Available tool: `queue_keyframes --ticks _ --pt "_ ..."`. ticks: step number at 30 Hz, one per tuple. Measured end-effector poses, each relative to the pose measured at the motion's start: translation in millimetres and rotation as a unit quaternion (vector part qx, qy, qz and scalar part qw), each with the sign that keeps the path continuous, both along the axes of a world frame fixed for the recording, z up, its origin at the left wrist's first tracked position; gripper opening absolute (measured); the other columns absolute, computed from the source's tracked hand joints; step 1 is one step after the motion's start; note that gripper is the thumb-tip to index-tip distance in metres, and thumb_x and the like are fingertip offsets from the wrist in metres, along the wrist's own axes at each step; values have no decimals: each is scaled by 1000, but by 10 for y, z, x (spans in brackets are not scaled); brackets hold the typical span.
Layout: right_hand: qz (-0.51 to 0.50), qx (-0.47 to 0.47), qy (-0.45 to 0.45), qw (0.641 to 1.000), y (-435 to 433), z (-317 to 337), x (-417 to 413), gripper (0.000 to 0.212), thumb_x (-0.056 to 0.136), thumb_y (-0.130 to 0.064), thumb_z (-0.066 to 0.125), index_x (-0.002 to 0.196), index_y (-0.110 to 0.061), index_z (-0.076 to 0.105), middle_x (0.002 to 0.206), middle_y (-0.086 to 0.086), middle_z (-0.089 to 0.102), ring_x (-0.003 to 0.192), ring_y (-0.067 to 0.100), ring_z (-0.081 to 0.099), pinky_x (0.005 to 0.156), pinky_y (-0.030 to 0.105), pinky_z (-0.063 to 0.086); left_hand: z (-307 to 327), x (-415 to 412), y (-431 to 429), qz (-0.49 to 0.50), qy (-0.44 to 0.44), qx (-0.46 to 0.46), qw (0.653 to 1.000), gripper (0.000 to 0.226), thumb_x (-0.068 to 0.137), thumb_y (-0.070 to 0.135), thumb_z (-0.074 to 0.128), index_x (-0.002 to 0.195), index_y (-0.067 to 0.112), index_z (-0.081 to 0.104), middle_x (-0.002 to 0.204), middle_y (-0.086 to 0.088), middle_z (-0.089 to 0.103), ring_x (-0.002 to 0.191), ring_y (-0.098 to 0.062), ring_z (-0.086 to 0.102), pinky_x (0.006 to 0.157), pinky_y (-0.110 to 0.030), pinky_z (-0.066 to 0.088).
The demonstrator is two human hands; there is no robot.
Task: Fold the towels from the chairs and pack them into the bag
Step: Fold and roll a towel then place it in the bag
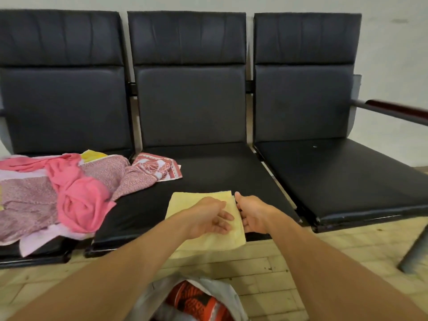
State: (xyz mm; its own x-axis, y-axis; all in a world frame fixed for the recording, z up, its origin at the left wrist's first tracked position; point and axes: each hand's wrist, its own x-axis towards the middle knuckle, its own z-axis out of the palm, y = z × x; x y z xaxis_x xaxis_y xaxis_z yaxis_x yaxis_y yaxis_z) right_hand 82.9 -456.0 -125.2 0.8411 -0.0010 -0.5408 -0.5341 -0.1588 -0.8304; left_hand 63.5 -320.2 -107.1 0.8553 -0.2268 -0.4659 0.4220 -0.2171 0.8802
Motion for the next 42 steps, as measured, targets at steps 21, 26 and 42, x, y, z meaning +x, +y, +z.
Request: queue_keyframes --ticks 21,26,42 --pt "224 -382 -331 833 662 414 -311 24 99 -32 50 115 -16 59 102 3 64 93 20 61 83 40 50 429 -505 1332 -70 -310 240 917 49 96 0 35 143 12 37 124 -6 57 118 -19 52 101 -30 42" --pt "210 -326 -393 834 888 563 -462 12 98 -31 53 97 -21 58 84 -5 58 78 12 56 66 27 40 448 -590 1559 -72 -348 294 888 56 95 7 50 147 10 28 130 -13 51 114 -24 54 98 -38 45" --pt "433 -326 -402 738 796 847 -1092 26 82 -24 75 106 -28 68 98 -18 64 90 -3 57 74 6 40 313 -818 1461 -284 -418 433 747 43 72 45 78 103 21 61 101 11 54 104 -15 55 87 -32 43"
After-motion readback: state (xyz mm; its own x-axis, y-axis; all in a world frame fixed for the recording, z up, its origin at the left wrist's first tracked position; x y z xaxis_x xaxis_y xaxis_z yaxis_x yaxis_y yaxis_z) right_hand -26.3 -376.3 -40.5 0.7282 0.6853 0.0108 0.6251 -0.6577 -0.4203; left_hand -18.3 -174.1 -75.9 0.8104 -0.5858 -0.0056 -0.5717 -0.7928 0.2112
